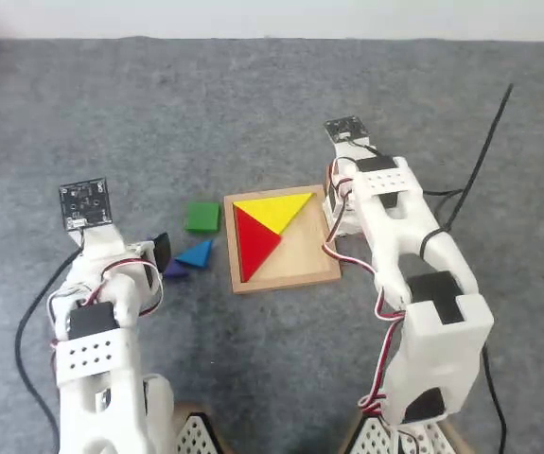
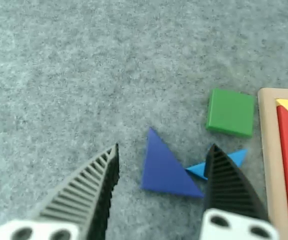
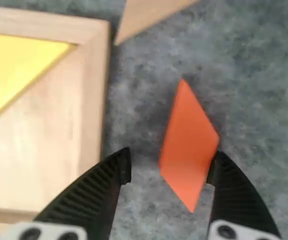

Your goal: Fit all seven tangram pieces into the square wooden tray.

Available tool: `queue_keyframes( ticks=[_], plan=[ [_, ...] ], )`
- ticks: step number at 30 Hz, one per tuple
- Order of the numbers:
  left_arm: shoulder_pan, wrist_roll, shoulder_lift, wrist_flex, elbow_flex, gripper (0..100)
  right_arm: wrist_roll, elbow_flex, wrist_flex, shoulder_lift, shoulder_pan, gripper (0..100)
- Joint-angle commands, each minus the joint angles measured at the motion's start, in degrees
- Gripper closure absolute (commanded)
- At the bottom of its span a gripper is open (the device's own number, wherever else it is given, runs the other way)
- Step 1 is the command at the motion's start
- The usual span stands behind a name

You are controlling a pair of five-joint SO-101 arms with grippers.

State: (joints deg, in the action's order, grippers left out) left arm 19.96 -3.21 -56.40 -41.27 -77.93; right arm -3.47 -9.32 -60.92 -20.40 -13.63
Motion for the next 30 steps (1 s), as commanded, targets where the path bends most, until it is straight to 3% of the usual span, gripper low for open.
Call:
queue_keyframes(
  ticks=[1, 4, 9, 17, 22, 30],
  plan=[
    [0.1, -0.4, 0.3, 1.4, 0.3, 73, 0.5, 2.9, -0.4, 0.4, 3.2, 74.6],
    [0.1, -0.4, 0.3, 1.4, 0.3, 73, 0.3, 2.8, -0.7, 0.4, 5.3, 75.2],
    [0.1, -0.4, 0.3, 1.4, 0.2, 73, -2.0, 2.8, -0.6, 0.0, 7.0, 84.3],
    [0.0, -0.3, 0.4, 2.6, -0.5, 73, -2.6, 9.2, -4.4, -6.3, 6.6, 85.8],
    [0.0, -0.3, 0.4, 4.0, -1.3, 73, -2.6, 10.8, -5.1, -7.7, 6.1, 96.9],
    [0.0, -0.3, 0.4, 4.0, -1.3, 73, -2.1, 11.3, -6.7, -6.5, 6.1, 96.9]
  ],
)
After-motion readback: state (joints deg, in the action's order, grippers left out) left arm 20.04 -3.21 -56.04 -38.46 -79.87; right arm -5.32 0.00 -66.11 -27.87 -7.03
